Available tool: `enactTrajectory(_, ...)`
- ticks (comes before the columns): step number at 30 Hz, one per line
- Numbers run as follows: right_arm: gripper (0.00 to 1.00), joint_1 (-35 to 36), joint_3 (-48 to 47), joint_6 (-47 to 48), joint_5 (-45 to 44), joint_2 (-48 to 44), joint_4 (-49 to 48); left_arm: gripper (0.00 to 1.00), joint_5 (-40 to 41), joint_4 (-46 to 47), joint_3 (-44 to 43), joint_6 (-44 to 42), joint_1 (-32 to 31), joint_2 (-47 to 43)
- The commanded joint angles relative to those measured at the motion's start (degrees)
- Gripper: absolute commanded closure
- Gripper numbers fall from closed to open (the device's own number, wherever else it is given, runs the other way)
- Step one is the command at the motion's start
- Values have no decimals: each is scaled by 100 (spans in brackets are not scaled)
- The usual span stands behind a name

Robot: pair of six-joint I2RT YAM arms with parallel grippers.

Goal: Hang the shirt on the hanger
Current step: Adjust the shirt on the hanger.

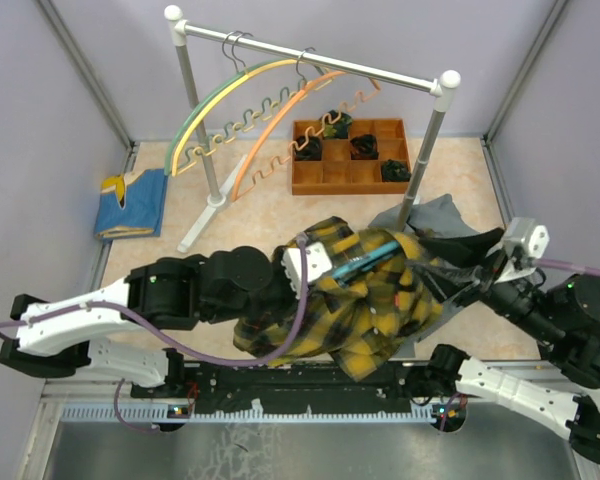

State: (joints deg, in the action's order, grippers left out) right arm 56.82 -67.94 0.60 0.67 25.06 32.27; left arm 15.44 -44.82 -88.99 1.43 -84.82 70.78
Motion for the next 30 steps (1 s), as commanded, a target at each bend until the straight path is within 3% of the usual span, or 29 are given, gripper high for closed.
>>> enactTrajectory(1,53,-30,-329,-286,-2071,-87,469,100,1124,-112,-110,224,-1,-423)
enactTrajectory(7,48,-26,-188,-379,-2370,342,444,100,1456,-448,-377,281,2,-257)
enactTrajectory(19,45,-30,-257,691,-2554,1577,528,100,1425,-564,-503,237,1,23)
enactTrajectory(28,46,-30,131,980,-2798,1765,481,100,1420,-541,-489,238,8,-23)
enactTrajectory(30,52,-30,190,1013,-2927,1758,414,100,1403,-551,-455,248,12,-45)
